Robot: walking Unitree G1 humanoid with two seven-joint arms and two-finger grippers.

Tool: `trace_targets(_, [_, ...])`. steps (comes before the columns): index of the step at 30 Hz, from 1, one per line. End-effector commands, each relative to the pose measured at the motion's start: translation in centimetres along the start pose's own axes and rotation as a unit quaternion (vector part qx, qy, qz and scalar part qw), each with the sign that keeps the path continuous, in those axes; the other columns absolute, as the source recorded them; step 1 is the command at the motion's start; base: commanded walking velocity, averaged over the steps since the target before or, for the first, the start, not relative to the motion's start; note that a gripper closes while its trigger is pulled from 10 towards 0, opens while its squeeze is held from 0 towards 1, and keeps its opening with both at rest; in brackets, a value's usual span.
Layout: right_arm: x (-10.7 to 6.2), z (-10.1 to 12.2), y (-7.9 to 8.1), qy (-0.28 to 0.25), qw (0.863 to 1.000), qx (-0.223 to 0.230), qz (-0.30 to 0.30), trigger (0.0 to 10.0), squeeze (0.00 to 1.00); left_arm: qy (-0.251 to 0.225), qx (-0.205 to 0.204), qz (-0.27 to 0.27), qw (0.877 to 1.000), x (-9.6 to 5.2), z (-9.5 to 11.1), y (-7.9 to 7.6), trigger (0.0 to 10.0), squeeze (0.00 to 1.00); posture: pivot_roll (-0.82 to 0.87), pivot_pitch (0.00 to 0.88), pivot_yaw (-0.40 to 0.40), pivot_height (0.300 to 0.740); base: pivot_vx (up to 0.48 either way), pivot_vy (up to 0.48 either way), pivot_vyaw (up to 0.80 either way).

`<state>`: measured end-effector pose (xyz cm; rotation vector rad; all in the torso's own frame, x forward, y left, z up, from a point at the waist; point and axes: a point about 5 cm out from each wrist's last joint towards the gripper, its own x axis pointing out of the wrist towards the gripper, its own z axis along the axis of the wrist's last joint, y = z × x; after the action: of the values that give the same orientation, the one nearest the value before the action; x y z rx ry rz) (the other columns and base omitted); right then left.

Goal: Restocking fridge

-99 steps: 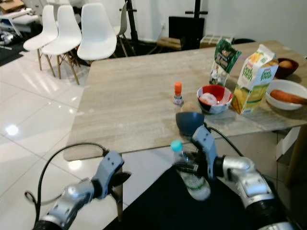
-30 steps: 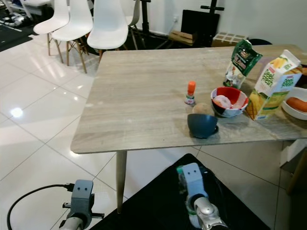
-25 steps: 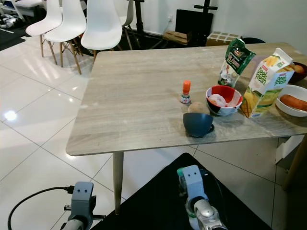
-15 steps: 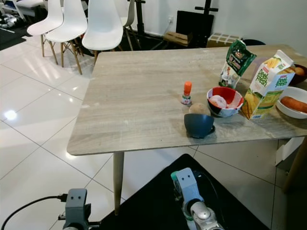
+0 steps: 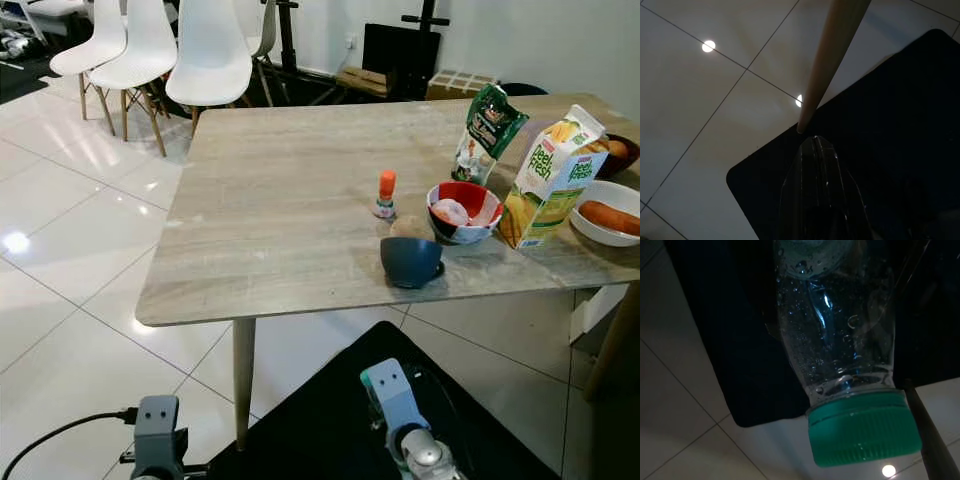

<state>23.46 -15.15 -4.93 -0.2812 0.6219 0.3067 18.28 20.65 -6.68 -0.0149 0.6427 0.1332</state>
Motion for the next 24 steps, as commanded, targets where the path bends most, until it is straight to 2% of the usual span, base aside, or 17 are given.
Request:
trace_targets(1, [-0.24, -0.77, 0.04, 0.016, 1.0, -0.006, -0.002, 10.0, 0.0, 0.02, -0.014, 0.005, 1.0, -0.36, -1.05, -0.28, 10.0, 0.0, -0.04, 0.08, 0.016, 0.74, 0.0, 0.0, 0.0])
trace_targets(6, [-0.24, -0.74, -0.14, 0.017, 1.0, -0.012, -0.009, 10.0, 0.0, 0.021, -0.037, 0.011, 0.999, -0.34, -1.07, -0.22, 10.0, 0.0, -0.04, 0.076, 0.017, 0.74, 0.0, 0.0, 0.0])
trace_targets(24, [-0.25, -0.79, -0.24, 0.021, 0.999, -0.034, -0.006, 10.0, 0.0, 0.017, -0.05, -0.002, 0.999, -0.38, -1.12, -0.65, 10.0, 0.0, -0.05, 0.053, 0.015, 0.74, 0.0, 0.0, 0.0])
